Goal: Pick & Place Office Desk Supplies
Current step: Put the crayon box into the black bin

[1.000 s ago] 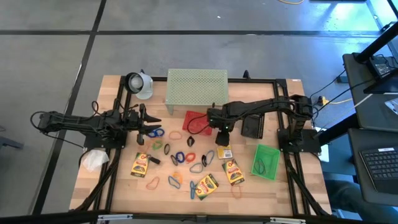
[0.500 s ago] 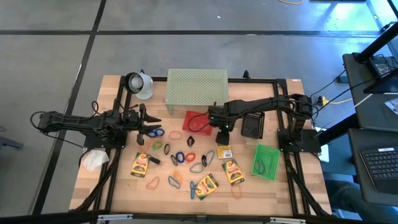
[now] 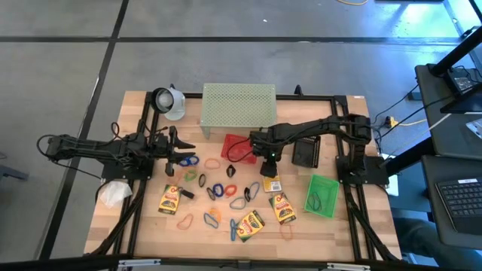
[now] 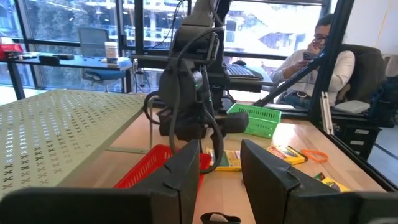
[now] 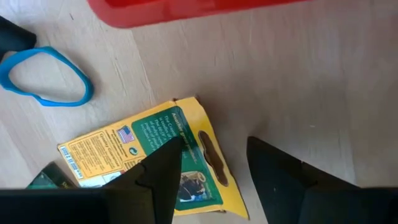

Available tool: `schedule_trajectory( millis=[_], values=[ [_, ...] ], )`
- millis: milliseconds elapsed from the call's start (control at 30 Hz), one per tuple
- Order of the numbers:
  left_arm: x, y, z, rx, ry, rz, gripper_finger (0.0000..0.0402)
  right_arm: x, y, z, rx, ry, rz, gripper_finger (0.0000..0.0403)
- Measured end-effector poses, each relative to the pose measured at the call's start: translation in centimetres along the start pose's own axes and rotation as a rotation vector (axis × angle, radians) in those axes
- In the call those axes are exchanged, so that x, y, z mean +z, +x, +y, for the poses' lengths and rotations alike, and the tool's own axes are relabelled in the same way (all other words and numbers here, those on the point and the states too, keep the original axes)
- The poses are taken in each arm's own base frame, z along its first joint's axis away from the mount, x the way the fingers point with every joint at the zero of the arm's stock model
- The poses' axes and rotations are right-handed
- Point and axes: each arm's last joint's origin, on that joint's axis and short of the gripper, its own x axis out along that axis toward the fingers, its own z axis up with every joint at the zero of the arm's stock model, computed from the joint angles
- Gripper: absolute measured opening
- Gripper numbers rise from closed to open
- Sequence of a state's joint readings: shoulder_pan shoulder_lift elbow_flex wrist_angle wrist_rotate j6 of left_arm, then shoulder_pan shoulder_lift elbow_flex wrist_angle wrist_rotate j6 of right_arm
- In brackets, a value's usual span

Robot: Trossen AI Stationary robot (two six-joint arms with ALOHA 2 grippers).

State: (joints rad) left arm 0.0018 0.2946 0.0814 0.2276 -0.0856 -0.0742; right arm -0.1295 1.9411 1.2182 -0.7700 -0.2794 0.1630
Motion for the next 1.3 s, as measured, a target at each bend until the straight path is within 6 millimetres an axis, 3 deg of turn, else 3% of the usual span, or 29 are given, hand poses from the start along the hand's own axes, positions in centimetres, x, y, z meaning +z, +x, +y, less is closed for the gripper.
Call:
schedule_trajectory(
  millis=[200, 400, 467, 767, 1300],
  values=[
    [0.0, 0.0, 0.0, 0.0, 0.001, 0.0, 0.0112, 0.0, 0.0, -0.1, -0.007, -0.022, -0.004, 0.0152],
    [0.0, 0.0, 0.0, 0.001, 0.002, 0.0, 0.0112, 0.1, 0.0, 0.0, 0.004, -0.022, -0.007, 0.0032],
    [0.0, 0.0, 0.0, 0.001, 0.002, -0.001, 0.0112, 0.1, 0.0, 0.0, 0.012, -0.014, -0.006, 0.0011],
    [0.0, 0.0, 0.0, 0.002, 0.014, -0.001, 0.0112, -0.1, -0.7, 0.2, 0.002, 0.126, -0.013, 0.0003],
    [0.0, 0.0, 0.0, 0.002, 0.01, -0.001, 0.0112, -1.4, -8.0, 4.7, -0.104, 0.117, -0.123, 0.0001]
  ],
)
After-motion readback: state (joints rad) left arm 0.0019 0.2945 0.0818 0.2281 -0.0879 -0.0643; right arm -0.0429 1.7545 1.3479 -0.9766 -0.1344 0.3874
